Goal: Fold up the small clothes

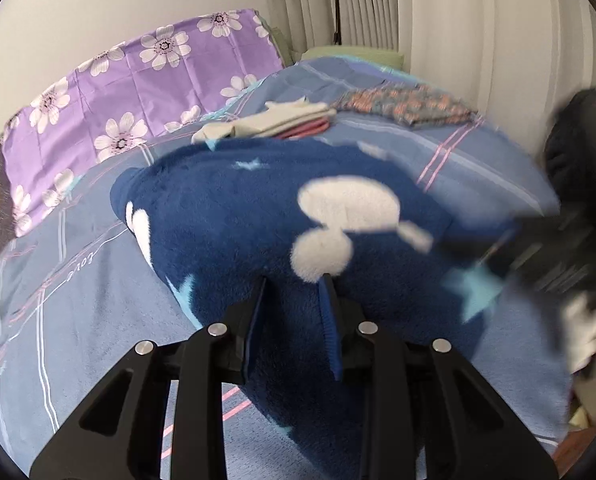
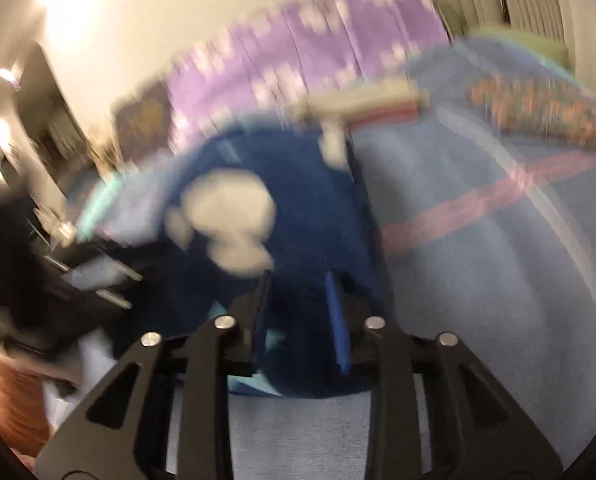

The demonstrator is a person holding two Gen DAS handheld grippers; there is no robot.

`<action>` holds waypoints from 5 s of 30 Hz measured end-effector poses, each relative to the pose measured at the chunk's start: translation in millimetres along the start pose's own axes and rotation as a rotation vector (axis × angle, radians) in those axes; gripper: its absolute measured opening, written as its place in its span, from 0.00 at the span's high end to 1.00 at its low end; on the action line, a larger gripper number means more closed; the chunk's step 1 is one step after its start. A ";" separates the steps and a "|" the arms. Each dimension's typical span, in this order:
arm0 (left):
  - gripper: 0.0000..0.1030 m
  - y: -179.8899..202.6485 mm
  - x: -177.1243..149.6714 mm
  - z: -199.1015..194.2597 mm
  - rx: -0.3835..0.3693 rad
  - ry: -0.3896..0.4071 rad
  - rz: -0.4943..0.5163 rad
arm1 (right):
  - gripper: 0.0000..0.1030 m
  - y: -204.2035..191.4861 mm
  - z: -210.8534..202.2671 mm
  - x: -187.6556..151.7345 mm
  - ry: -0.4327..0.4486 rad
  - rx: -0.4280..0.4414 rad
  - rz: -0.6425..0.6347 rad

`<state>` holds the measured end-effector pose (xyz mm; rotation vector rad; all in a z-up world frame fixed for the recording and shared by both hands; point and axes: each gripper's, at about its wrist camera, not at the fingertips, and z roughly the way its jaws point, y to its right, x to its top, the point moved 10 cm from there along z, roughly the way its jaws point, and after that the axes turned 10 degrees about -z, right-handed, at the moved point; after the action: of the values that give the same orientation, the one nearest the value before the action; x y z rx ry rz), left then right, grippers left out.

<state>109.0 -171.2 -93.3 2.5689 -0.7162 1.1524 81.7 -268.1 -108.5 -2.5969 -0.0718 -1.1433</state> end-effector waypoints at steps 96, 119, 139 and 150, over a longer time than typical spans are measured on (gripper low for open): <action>0.41 -19.0 -12.4 21.0 -0.095 0.031 0.004 | 0.07 8.3 -5.2 -63.2 -0.161 0.295 0.704; 0.36 -26.8 -2.1 12.7 -0.183 0.019 -0.087 | 0.02 6.7 32.4 -26.4 -0.059 0.214 0.706; 0.45 -147.0 59.2 151.1 -0.378 -0.058 -0.711 | 0.41 3.3 33.3 -16.5 -0.007 0.216 0.608; 0.50 -233.1 175.0 9.7 -0.206 0.292 -0.583 | 0.56 -50.7 13.3 155.5 0.147 0.203 0.051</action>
<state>336.7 -35.4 28.1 2.1496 -0.0068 1.1369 188.9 -227.6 9.1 -2.3196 -0.0842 -1.2360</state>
